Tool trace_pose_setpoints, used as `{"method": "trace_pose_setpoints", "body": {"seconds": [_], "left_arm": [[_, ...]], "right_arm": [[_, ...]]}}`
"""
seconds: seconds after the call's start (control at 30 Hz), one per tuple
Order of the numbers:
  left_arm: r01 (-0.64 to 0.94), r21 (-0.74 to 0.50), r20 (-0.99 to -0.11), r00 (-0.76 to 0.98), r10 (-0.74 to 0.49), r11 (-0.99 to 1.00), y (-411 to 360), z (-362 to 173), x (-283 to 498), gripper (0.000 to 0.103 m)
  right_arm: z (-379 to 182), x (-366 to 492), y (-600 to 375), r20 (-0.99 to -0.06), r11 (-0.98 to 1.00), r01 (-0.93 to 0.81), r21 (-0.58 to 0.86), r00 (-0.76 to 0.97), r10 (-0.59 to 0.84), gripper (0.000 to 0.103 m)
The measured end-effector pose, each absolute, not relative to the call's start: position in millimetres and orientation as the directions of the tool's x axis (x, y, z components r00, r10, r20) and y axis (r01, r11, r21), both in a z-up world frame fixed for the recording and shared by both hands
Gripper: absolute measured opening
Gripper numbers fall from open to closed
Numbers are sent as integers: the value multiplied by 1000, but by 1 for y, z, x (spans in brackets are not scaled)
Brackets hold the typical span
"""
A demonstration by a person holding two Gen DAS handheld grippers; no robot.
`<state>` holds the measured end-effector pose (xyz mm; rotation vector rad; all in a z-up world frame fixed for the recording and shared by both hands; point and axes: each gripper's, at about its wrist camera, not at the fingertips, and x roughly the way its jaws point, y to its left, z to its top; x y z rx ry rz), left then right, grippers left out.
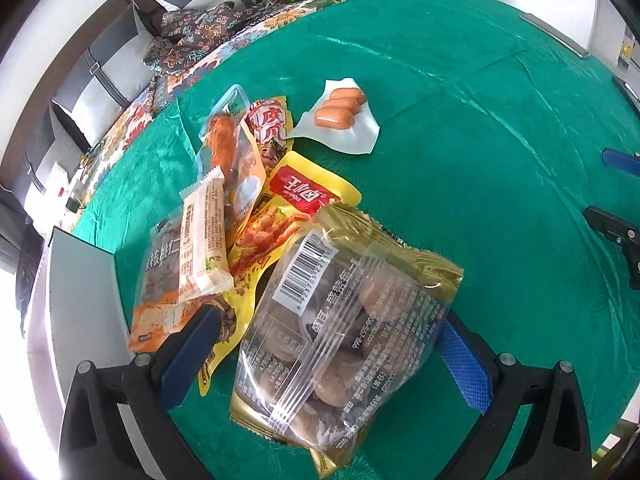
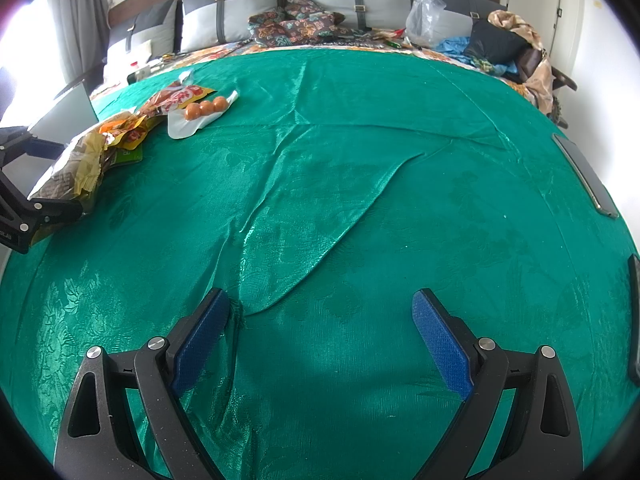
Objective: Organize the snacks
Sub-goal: 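Lower the left tool onto the gold-and-clear snack bag and grasp it, then lift the gold bag with the left tool while the right tool reaches the sausage tray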
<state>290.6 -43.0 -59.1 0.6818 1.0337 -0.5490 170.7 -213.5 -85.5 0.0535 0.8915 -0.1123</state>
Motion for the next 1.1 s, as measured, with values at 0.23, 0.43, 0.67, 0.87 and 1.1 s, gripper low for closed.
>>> {"method": "trace_pose_setpoints", "body": {"seconds": [0.23,0.43,0.67,0.87,1.1], "left_arm": [[687,230,-908,406,-102,689,-42,-60,292,102],[689,227,-909,404,-104,689,-45,-62,289,92],[674,174,-920,371,-125,718,-39,-61,283,76],[544,45,-937,313,-153,838,-13,-56,262,71],[276,-110,-939,285,-191,955,37,-53,203,73]], "right_arm": [[-85,171,-213,-779,993,120,0,623,-75,95],[-85,171,-213,-779,993,120,0,623,-75,95],[-85,170,-213,-779,993,120,0,623,-75,95],[-85,170,-213,-779,993,119,1,623,-75,95],[-85,170,-214,-779,993,119,1,623,-74,95]]}}
